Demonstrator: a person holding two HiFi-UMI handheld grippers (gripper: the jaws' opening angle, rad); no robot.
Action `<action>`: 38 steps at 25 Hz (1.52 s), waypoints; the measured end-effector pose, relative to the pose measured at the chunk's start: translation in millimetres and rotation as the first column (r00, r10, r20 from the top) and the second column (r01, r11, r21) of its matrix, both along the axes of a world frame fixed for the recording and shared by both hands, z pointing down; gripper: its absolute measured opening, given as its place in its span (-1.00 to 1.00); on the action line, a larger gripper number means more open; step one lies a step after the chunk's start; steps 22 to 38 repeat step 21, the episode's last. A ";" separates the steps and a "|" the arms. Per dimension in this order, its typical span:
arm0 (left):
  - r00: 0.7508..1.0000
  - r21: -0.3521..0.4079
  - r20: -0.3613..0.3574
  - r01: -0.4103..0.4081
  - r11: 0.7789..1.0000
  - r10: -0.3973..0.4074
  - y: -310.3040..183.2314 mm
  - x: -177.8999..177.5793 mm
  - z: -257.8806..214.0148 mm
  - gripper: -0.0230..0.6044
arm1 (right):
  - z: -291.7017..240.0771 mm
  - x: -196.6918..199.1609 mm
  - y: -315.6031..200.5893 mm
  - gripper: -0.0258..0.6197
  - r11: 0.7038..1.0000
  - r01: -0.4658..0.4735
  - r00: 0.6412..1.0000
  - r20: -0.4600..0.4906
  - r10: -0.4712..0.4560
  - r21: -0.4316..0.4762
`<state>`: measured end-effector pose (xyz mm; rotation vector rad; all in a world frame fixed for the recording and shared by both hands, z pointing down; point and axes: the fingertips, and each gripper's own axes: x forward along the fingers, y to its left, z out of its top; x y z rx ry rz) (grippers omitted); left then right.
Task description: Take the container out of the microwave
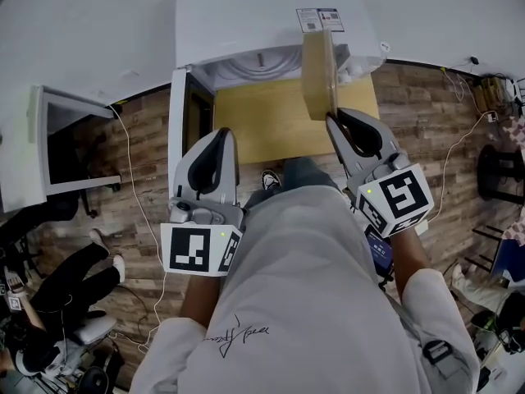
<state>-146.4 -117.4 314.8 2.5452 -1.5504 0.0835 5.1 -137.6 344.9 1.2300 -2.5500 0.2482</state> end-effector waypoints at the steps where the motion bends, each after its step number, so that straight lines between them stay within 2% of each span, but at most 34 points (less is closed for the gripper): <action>1: 1.000 -0.006 -0.008 -0.003 1.000 0.003 0.1 0.6 1.0 -0.90 | -0.8 0.4 -0.3 -0.77 1.000 0.000 1.000 0.002 0.000 0.003; 11: 0.999 -0.043 -0.051 -0.007 0.999 0.005 2.1 1.5 6.6 -0.90 | -2.7 3.9 -0.4 -0.77 1.000 0.009 1.000 -0.010 -0.009 0.007; 38: 0.998 -0.042 -0.056 -0.009 0.999 0.007 2.5 10.3 6.2 -0.90 | -3.9 11.4 -0.4 -0.77 1.000 0.017 1.000 -0.008 -0.017 0.008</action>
